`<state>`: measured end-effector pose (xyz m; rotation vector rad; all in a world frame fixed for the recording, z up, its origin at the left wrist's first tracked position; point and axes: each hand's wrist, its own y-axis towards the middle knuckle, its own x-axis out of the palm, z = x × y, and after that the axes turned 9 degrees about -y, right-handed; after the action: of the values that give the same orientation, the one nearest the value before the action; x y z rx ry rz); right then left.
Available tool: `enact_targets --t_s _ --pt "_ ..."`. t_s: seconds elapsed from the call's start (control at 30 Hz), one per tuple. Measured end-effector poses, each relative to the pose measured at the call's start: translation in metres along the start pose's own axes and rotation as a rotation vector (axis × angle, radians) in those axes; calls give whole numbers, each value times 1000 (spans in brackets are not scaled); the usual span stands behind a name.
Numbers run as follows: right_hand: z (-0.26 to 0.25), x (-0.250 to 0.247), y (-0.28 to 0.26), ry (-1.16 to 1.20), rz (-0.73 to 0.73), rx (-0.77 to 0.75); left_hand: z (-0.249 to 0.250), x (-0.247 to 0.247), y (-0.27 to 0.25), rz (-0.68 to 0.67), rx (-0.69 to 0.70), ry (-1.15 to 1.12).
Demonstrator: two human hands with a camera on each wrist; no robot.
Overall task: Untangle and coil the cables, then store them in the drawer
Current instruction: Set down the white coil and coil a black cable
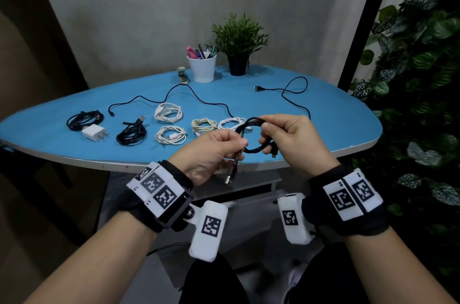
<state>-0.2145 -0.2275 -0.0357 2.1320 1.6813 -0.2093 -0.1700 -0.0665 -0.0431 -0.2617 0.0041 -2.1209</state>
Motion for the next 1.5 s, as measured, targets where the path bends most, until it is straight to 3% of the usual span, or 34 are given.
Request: enact_targets --t_s 0.23,0.37,0.63,0.83,1.0,1.2,1.37,1.5 --pt "-1 -13 1 50 36 6 11 -7 -3 -49 154 138" --pt "-1 -16 3 22 57 -12 20 -11 -5 9 282 283" --pt "-5 -17 1 -35 73 -32 19 -13 -1 99 391 352" --pt "-7 -22 1 132 39 -58 14 -12 0 178 548 675" --pt "-8 -18 1 210 -20 -74 11 -8 4 262 518 387" --pt "-6 -12 2 208 -33 -39 13 3 2 189 428 -151" --pt "-4 -13 4 118 -35 -43 12 6 1 115 360 -334" --pt "-4 -16 4 233 -43 -20 14 4 -2 28 297 -395"
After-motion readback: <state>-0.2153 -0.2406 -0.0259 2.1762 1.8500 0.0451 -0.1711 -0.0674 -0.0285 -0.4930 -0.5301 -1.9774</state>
